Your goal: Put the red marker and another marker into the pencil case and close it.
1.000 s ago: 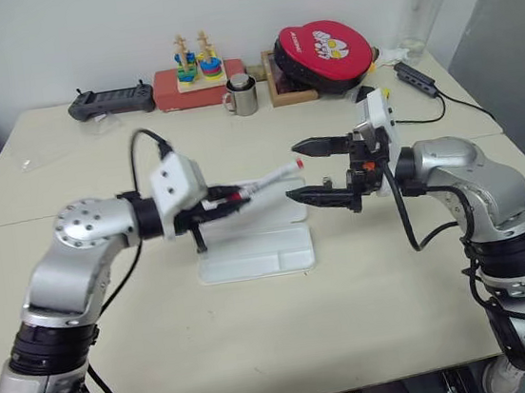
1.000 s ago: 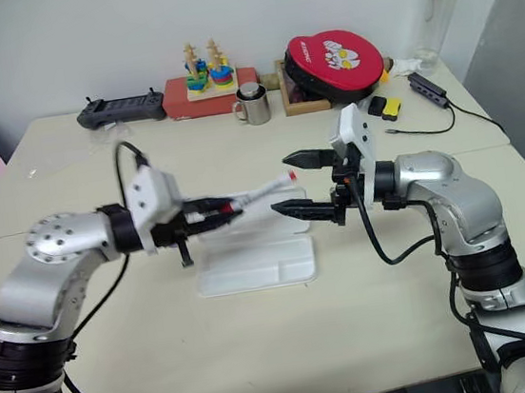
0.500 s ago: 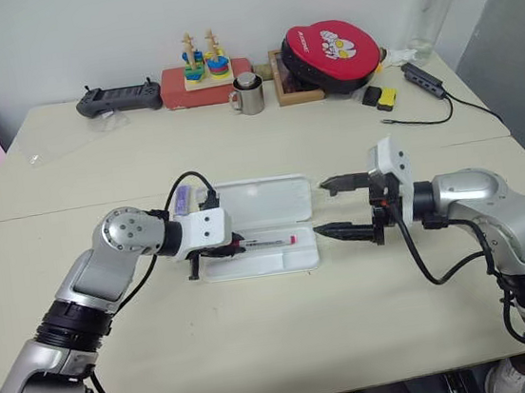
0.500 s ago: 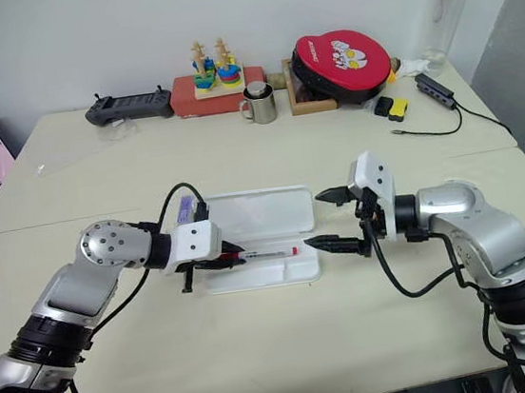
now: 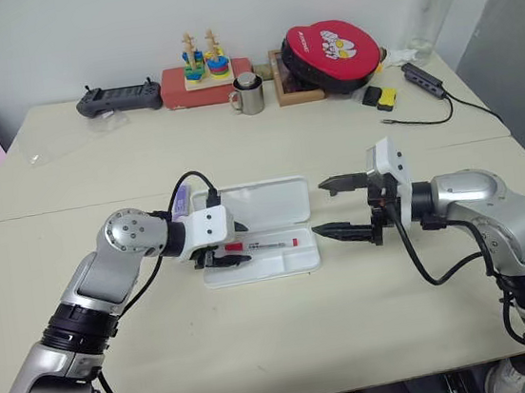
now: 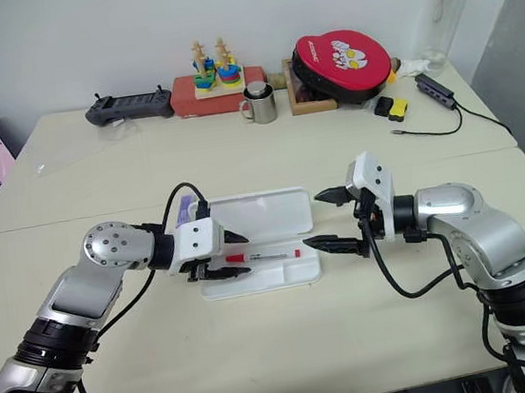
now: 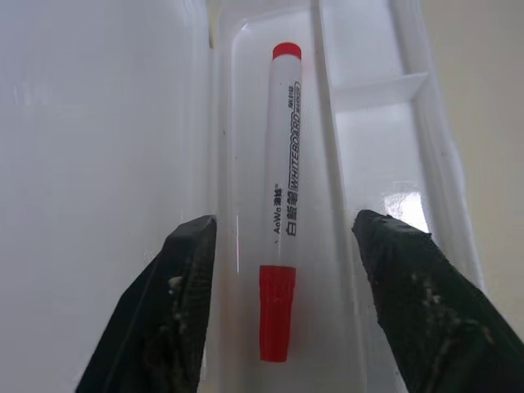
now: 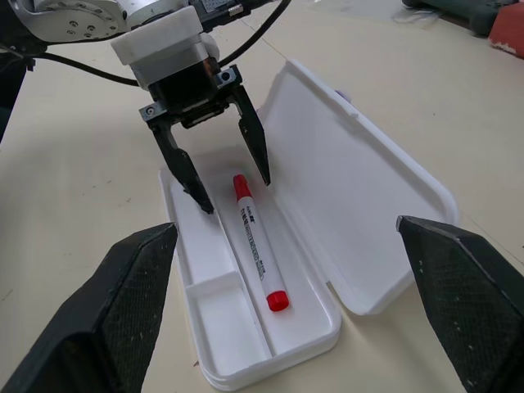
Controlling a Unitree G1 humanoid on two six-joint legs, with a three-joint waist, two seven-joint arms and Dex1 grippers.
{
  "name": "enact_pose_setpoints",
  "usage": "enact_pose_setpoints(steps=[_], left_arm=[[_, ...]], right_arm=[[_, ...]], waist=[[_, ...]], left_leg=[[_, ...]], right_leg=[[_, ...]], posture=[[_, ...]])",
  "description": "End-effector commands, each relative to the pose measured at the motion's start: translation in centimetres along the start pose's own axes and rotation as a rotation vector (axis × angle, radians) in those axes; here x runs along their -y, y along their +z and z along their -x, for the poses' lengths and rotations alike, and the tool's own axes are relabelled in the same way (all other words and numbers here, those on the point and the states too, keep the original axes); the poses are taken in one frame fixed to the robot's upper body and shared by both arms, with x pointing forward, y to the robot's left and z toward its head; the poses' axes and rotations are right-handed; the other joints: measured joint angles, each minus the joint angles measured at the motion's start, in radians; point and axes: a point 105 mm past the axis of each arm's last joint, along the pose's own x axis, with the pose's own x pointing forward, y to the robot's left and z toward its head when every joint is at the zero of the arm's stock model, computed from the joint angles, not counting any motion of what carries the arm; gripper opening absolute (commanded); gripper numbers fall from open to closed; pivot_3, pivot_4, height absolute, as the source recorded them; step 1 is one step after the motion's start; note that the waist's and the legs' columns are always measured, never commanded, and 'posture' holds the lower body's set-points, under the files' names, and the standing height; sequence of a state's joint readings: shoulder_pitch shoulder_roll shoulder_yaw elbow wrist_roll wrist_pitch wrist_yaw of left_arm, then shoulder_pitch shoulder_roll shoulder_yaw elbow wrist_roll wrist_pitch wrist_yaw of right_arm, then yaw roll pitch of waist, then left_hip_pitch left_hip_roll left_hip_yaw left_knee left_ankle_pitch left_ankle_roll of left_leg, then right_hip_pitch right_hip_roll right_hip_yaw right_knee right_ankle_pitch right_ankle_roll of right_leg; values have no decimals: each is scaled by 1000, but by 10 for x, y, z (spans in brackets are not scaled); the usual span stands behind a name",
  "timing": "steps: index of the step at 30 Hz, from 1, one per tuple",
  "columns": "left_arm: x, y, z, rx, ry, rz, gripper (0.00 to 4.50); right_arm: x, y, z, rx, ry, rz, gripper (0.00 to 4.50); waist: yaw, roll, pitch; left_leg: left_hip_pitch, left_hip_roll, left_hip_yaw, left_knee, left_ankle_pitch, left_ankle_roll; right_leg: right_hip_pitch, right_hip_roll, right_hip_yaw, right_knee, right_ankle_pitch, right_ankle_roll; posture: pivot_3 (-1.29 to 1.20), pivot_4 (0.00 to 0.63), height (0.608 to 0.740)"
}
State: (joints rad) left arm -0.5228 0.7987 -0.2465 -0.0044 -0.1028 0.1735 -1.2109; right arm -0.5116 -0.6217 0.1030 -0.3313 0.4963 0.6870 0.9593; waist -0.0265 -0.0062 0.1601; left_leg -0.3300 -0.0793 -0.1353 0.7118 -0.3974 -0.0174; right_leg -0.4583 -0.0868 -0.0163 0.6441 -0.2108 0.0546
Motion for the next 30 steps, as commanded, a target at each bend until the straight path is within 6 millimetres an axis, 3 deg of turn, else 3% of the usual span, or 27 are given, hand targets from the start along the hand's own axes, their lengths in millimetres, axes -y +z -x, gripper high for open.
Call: enact_pose_setpoints(steps=[1, 4, 6, 12, 14, 16, 18, 21, 25, 30], left_arm=[[-20, 44, 30, 185, 170, 69, 3726], [-39, 63, 56, 320, 344, 195, 4422], [-55, 58, 81, 349, 511, 295, 4476], [-82, -14, 155, 146, 1072, 582, 4476], [-79, -37, 164, 65, 1154, 666, 4476], [-73, -58, 161, -4, 1173, 737, 4476], [-65, -71, 145, -43, 1115, 769, 4476], [-54, -79, 113, -59, 998, 792, 4476], [-48, -89, 85, -67, 917, 835, 4476], [-47, -98, 67, -87, 883, 873, 4476]], right_arm=[[-3, 25, 0, 94, 29, 36, 4500], [0, 32, -2, 121, 33, 38, 4500], [3, 36, -5, 132, 31, 47, 4500], [27, 62, -16, 219, -76, 74, 4500], [33, 69, -23, 236, -108, 85, 4500], [31, 75, -30, 254, -102, 101, 4500], [28, 80, -37, 270, -86, 111, 4500], [24, 83, -45, 275, -67, 124, 4500], [22, 83, -49, 272, -60, 133, 4500], [18, 82, -51, 269, -44, 134, 4500]], waist=[[0, 0, 0], [0, 0, 0], [0, 0, 0], [-6, 0, 0], [-6, 0, 0], [-6, 0, 0], [-2, 0, 0], [1, -1, 0], [-1, -1, -1], [-7, -1, -1]], left_leg=[[0, 0, 0, 0, 0, 0], [0, 0, 0, 0, 0, 0], [1, 0, 0, 0, 0, 0], [2, 0, 0, 0, 0, 0], [2, 0, 1, 0, 0, 0], [2, 0, 0, 0, 0, 0], [2, -1, -1, 0, 0, 0], [1, -3, -3, 0, 0, 0], [1, -3, -3, 1, 0, 0], [2, -1, -1, 0, 0, 0]], right_leg=[[0, 0, 0, 0, 0, 0], [0, 0, 0, 0, 0, 0], [1, 0, 0, 0, 0, 0], [0, 0, 0, 1, 0, 0], [0, 1, 0, 1, 0, 0], [0, 1, -1, 2, 0, 0], [0, 0, -1, 1, 0, 0], [0, -1, -2, 1, 0, 0], [1, -1, -2, 1, 0, 0], [0, -1, -1, 1, 0, 0]], posture=[[0, 150, 740], [0, 150, 740], [0, 150, 740], [0, 150, 740], [0, 150, 740], [0, 150, 740], [0, 150, 740], [0, 150, 740], [0, 150, 740], [0, 150, 740]])
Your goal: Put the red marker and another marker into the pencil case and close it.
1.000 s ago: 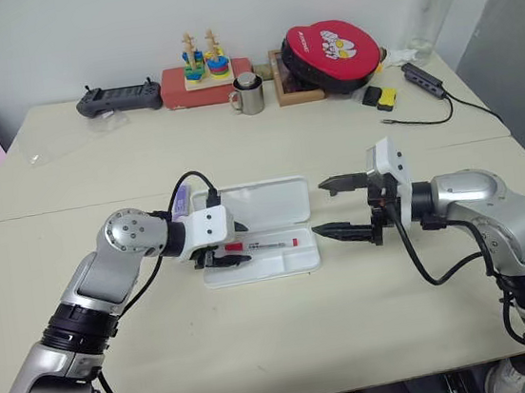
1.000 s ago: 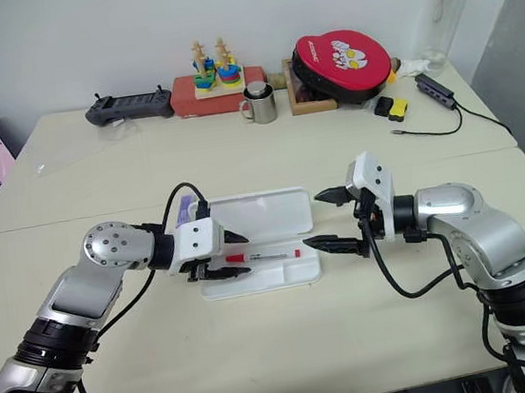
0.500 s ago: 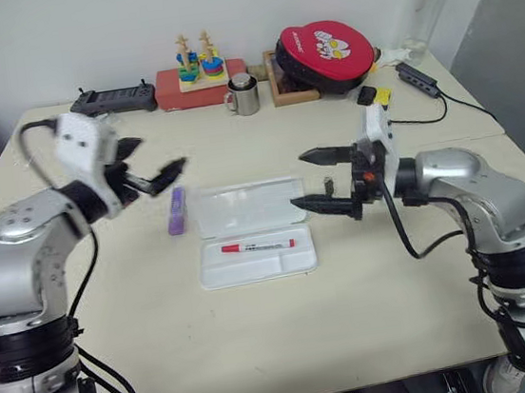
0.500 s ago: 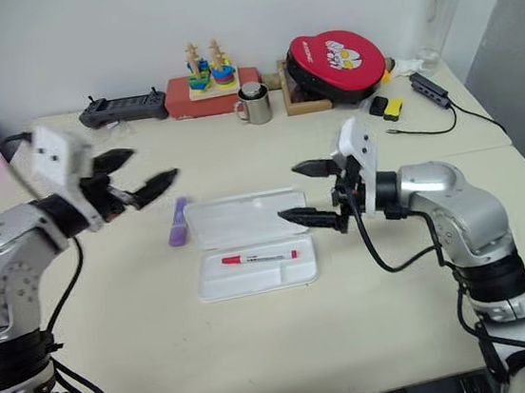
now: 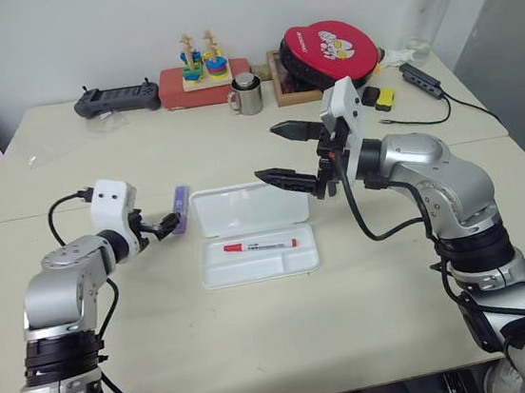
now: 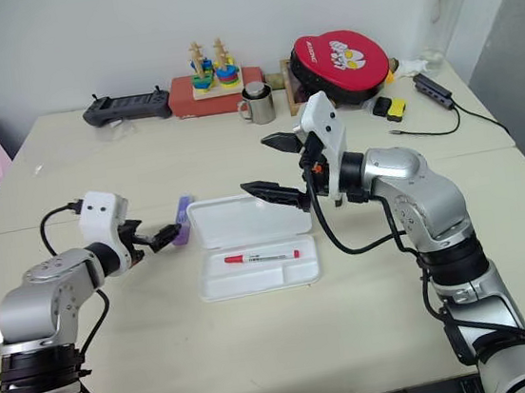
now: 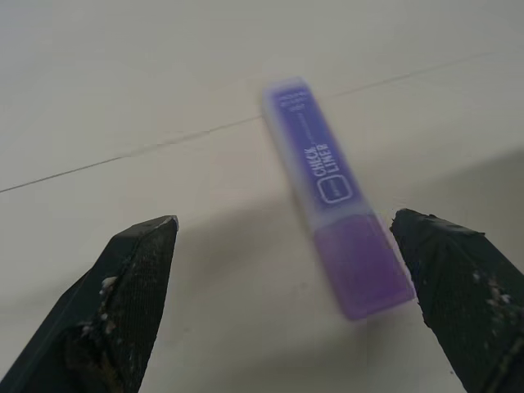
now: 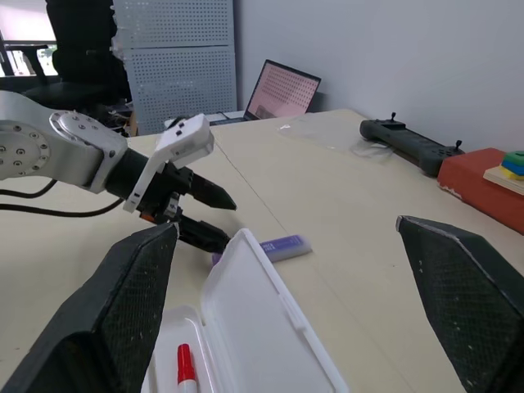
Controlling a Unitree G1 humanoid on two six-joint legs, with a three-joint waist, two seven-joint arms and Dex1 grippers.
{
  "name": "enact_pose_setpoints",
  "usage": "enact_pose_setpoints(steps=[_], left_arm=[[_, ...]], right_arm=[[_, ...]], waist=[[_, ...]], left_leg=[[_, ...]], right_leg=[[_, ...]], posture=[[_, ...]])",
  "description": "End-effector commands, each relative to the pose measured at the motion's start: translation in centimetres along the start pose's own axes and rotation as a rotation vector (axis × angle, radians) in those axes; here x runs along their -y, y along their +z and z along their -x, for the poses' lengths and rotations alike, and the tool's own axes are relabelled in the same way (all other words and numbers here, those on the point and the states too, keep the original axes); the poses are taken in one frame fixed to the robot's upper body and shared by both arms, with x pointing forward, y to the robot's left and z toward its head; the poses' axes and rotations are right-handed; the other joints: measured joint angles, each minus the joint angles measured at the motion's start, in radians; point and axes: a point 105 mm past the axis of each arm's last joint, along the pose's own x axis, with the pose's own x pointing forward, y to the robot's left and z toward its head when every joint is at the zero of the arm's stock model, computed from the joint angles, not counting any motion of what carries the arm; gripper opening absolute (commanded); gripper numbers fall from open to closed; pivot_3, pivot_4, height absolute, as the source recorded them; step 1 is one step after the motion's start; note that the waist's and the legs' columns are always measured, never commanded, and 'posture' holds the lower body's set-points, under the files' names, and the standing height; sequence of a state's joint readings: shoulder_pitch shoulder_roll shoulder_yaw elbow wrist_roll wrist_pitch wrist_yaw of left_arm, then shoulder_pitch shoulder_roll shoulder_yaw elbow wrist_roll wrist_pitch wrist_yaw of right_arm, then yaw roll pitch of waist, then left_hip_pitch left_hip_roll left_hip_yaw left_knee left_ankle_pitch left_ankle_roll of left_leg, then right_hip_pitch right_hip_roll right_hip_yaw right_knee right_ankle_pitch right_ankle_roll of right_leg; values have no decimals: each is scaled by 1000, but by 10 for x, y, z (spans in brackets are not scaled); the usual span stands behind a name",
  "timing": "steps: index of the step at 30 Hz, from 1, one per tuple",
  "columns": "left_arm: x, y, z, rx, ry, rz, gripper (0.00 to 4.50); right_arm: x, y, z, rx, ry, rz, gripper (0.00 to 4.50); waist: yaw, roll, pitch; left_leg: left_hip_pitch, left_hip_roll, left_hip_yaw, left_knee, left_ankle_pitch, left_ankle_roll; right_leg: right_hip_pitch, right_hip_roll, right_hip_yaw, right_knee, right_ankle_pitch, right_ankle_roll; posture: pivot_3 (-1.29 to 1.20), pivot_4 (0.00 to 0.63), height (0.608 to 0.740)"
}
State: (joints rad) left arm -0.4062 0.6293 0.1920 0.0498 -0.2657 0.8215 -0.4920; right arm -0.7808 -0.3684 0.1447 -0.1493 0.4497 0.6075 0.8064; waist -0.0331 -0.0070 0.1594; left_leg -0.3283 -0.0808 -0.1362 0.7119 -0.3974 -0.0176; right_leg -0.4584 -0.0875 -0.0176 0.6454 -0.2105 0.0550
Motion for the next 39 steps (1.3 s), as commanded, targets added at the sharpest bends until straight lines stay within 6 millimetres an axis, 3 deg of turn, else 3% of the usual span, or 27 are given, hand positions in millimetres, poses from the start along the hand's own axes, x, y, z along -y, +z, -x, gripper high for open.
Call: enact_pose_setpoints(steps=[1, 9, 17, 25, 30, 32, 36, 39], left_arm=[[0, 4, -5, 3, 11, -11, 4476], [3, -3, -17, -42, 17, 31, 4476], [8, -10, -20, -64, -13, 51, 2668], [5, -17, -21, -80, -2, 69, 1277], [-3, -22, -18, -79, 33, 79, 1197], [-11, -13, -15, -23, 54, 124, 1197], [-27, 31, 1, 217, 59, 148, 1197], [0, 90, 37, 472, -187, 81, 1197]], right_arm=[[-7, 15, -3, 34, 30, 54, 4500], [-10, 16, -2, 34, 46, 59, 4500], [-11, 16, -1, 32, 52, 63, 4500], [-11, 15, 1, 31, 45, 63, 4500], [-10, 16, 2, 34, 44, 64, 4500], [-11, 19, 4, 49, 52, 63, 4500], [-15, 28, 10, 84, 85, 48, 4500], [-24, 27, 20, 66, 152, 23, 4500]], waist=[[0, 0, 0], [1, 0, 0], [1, 0, 0], [1, 0, 0], [1, 0, -1], [1, 0, -1], [1, 0, -1], [2, 0, -1]], left_leg=[[0, 0, 0, 0, 0, 0], [0, -1, 0, 1, 0, 0], [0, -1, 0, 1, 0, 0], [0, -1, 0, 1, 0, 0], [0, 0, 0, 1, 0, 0], [1, 0, 0, 1, 0, 0], [0, 0, 0, 1, 0, 0], [0, 0, 0, 1, 0, 0]], right_leg=[[0, 0, 0, 0, 0, 0], [0, 0, 0, 0, 0, 0], [0, 0, 0, 1, 0, 0], [0, 0, 0, 1, 0, 0], [0, 0, 0, 1, 0, 0], [0, 0, 0, 1, 0, 0], [0, 0, 0, 0, 0, 0], [0, 0, 0, 0, 0, 0]], posture=[[0, 150, 740], [0, 150, 740], [0, 150, 740], [0, 150, 740], [0, 150, 740], [0, 150, 740], [0, 150, 740], [0, 150, 740]])
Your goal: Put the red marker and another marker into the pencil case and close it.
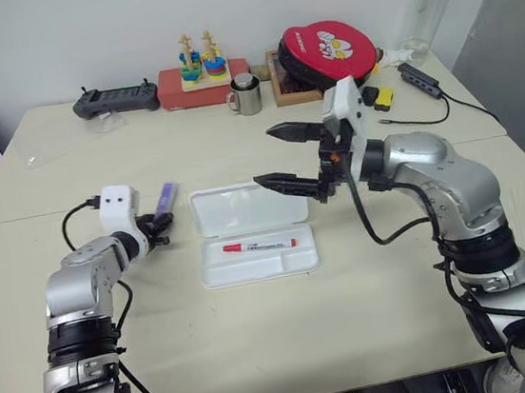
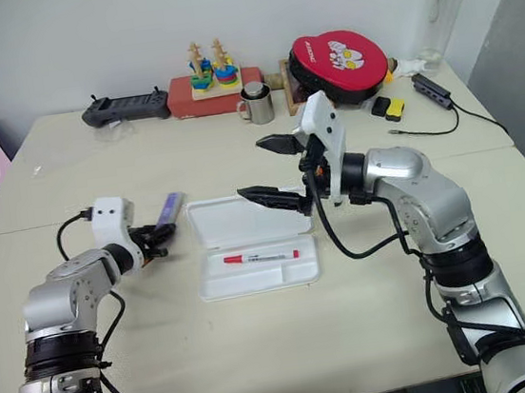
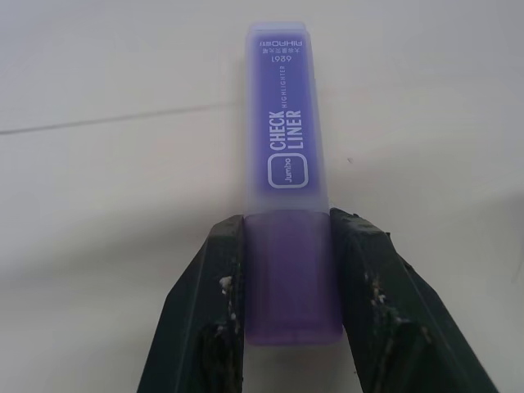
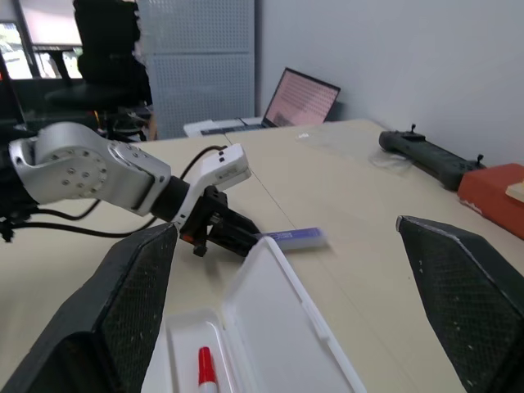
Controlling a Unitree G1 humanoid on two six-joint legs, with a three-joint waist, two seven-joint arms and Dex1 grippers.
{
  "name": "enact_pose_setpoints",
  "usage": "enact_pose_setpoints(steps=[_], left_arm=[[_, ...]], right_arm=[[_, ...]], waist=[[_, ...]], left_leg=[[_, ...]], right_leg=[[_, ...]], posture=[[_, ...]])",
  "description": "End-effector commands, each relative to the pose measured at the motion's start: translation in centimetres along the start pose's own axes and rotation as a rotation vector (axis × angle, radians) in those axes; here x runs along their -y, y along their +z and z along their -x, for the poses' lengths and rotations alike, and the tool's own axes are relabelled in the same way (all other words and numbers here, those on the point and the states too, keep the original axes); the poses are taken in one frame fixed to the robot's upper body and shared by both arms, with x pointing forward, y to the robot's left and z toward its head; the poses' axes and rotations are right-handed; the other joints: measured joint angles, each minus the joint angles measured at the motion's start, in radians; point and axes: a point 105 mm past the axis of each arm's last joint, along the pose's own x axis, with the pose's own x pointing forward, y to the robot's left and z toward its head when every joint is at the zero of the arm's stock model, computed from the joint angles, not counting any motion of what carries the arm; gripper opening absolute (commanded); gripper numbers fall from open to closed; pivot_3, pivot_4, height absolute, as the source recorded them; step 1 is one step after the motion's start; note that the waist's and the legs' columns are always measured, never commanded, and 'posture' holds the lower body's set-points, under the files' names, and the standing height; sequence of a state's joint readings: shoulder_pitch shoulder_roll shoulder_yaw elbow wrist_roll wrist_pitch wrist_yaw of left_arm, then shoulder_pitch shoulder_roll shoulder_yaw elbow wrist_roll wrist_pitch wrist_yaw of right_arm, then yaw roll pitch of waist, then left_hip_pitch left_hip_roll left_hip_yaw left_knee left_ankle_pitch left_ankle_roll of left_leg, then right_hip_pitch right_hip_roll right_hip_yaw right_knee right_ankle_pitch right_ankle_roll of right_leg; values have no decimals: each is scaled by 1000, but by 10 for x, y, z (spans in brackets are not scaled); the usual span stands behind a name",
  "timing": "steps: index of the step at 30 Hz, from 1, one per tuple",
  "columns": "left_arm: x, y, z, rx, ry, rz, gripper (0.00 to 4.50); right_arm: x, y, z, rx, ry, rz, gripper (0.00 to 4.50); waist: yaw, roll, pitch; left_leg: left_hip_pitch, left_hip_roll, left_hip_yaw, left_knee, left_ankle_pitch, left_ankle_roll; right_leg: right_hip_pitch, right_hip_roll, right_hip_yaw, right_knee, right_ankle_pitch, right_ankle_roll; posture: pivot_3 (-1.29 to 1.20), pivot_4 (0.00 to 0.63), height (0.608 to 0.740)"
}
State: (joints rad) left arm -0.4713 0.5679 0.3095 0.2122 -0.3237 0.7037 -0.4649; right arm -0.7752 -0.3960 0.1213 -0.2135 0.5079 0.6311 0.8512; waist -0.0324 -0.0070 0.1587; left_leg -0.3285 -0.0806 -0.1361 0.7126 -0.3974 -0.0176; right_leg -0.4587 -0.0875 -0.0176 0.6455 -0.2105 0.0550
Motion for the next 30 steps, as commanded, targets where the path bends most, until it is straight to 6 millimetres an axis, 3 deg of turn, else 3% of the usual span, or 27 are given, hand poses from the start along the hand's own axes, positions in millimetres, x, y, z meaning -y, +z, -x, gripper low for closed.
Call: enact_pose_setpoints(steps=[1, 4, 6, 8, 12, 15, 30], left_arm=[[46, 86, 42, 335, -339, -102, 1197], [92, 81, 64, 278, -613, -255, 1197], [120, 66, 80, 199, -795, -346, 1197], [138, 38, 94, 60, -951, -480, 1197], [132, -10, 94, -167, -1015, -732, 1197], [126, -30, 89, -250, -1043, -843, 1197], [123, -31, 65, -228, -1021, -942, 1197]], right_arm=[[-18, 12, 15, 14, 107, 3, 4500], [-28, -2, 22, -66, 157, -36, 4500], [-31, -8, 25, -101, 171, -45, 4500], [-31, -10, 27, -116, 163, -35, 4500], [-33, -16, 29, -153, 151, -26, 4500], [-40, -32, 32, -242, 159, -5, 4500], [-58, -42, 32, -287, 197, -23, 4500]], waist=[[3, -2, 1], [4, -4, 1], [3, -3, 0], [1, -2, 1], [-1, -1, 2], [6, 0, 2], [15, -1, 3]], left_leg=[[-1, 0, -1, 0, 0, 0], [-2, 0, -3, 0, 0, 0], [-1, -1, -1, -1, 0, 0], [0, 0, 0, -1, 0, 0], [0, 3, 2, -2, 0, 0], [0, 3, 2, -2, 0, 0], [-1, 2, 1, -2, 0, 0]], right_leg=[[0, 0, 0, -1, 0, 0], [1, -1, 0, -2, 0, 0], [1, -2, 1, -2, 0, 0], [1, -1, 1, -2, 0, 0], [1, 2, 3, -2, 0, 0], [1, 1, 2, -2, 0, -1], [1, 1, 1, -2, 0, 0]], posture=[[0, 150, 740], [0, 150, 740], [0, 150, 740], [0, 150, 740], [0, 150, 740], [0, 150, 740], [0, 150, 740]])
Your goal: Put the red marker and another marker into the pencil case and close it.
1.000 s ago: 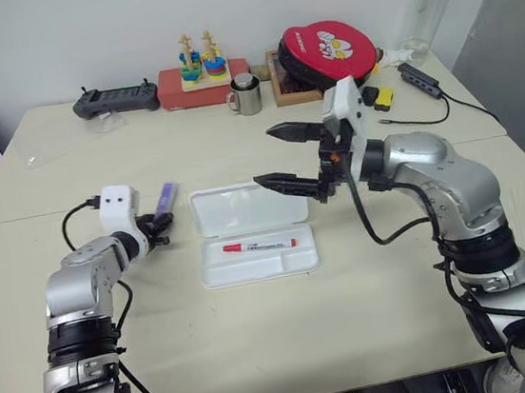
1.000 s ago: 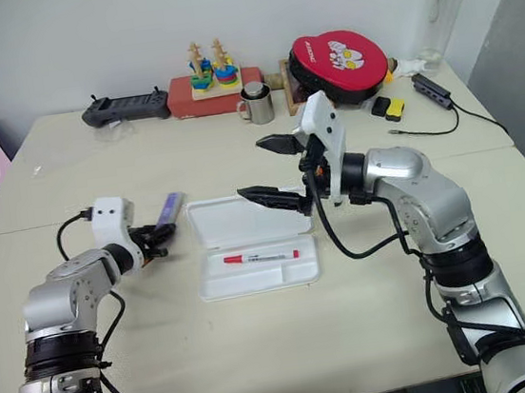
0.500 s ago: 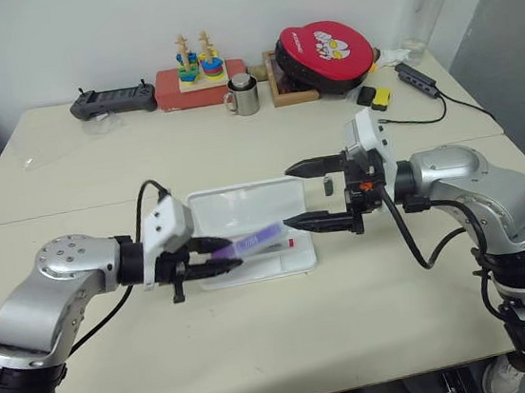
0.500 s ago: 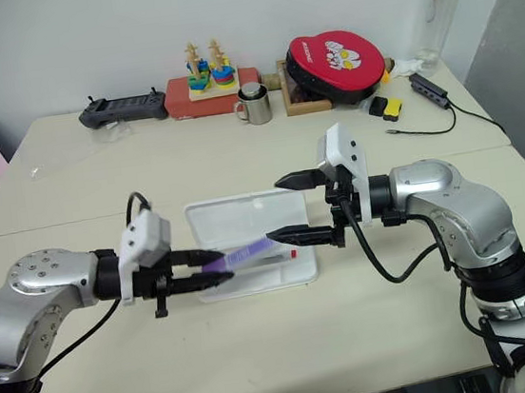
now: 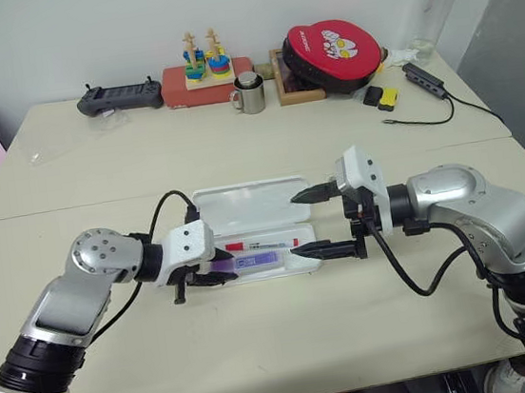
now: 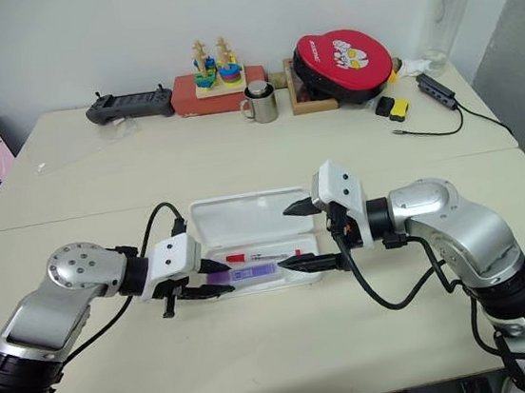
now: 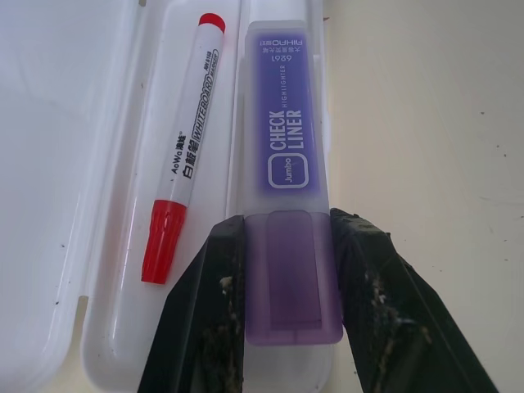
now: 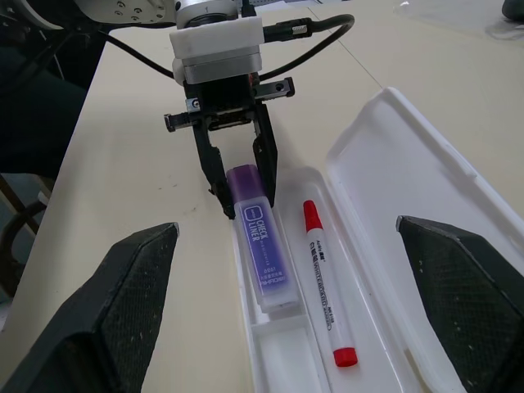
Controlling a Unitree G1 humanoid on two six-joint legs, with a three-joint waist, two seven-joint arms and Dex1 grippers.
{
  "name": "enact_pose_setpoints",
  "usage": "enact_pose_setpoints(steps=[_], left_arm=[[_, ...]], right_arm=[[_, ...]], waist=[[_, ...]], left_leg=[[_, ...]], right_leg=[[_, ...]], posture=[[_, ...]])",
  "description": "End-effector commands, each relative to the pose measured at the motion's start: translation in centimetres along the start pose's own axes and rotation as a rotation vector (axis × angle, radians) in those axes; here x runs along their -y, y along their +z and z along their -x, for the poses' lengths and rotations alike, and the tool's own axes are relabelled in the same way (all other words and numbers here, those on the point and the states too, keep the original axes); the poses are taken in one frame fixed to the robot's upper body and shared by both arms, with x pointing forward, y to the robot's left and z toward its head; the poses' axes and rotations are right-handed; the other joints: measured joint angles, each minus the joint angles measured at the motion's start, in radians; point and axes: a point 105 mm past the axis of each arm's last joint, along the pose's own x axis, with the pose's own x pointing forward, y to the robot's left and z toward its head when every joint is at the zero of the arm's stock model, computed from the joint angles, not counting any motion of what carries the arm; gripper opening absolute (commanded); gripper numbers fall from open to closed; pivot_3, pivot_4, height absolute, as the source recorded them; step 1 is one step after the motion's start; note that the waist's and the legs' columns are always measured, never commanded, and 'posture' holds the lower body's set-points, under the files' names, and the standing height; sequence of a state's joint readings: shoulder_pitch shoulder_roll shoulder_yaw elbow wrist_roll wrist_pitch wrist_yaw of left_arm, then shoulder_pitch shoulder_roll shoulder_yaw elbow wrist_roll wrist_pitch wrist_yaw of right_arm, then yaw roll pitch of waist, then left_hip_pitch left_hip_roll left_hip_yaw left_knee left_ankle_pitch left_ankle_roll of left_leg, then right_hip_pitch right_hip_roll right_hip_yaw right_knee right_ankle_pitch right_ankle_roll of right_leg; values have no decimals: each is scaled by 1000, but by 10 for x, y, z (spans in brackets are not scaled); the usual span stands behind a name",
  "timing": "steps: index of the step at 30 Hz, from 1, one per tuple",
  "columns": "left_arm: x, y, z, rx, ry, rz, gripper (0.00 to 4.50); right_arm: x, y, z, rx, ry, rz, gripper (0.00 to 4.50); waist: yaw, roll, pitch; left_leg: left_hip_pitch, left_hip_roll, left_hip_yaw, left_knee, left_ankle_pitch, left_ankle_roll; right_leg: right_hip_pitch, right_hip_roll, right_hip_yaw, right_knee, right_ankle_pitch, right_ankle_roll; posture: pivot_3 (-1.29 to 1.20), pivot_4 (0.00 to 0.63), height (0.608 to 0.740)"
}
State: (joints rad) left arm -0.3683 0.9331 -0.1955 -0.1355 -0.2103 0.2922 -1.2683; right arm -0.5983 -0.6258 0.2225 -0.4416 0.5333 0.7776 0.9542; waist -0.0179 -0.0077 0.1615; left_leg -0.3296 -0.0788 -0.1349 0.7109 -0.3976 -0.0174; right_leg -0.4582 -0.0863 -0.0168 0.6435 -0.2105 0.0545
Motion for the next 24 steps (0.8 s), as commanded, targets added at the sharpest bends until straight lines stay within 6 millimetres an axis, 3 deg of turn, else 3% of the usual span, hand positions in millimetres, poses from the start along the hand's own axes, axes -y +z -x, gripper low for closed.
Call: enact_pose_setpoints(steps=[1, 9, 11, 19, 24], left_arm=[[-3, 1, 0, -20, 5, -42, 1197], [-1, 1, -2, -20, -15, -45, 1197], [-1, 4, -3, -10, -19, -38, 1898], [-2, 4, -4, -6, -11, -38, 3339], [-17, 45, 0, 227, 74, 18, 4279]], right_arm=[[-9, 7, -1, 12, 28, 34, 4500], [-8, 7, -1, 13, 20, 30, 4500], [-8, 6, -1, 11, 19, 28, 4500], [-2, 3, 4, 5, -22, 9, 4500], [42, -30, 22, -134, -299, -65, 4500]], waist=[[0, 0, 0], [0, 0, 0], [0, 0, 0], [0, 0, 0], [6, -1, 0]], left_leg=[[0, 0, 0, 0, 0, 0], [0, 0, 0, 0, 0, 0], [0, 0, 0, 0, 0, 0], [0, 0, 0, 0, 0, 0], [0, -1, 0, 1, 0, 0]], right_leg=[[0, 0, 0, 0, 0, 0], [0, 0, 0, 0, 0, 0], [0, 0, 0, 0, 0, 0], [0, 0, 0, 0, 0, 0], [1, 0, 0, 0, 0, 0]], posture=[[0, 150, 740], [0, 150, 740], [0, 150, 740], [0, 150, 740], [0, 150, 740]])
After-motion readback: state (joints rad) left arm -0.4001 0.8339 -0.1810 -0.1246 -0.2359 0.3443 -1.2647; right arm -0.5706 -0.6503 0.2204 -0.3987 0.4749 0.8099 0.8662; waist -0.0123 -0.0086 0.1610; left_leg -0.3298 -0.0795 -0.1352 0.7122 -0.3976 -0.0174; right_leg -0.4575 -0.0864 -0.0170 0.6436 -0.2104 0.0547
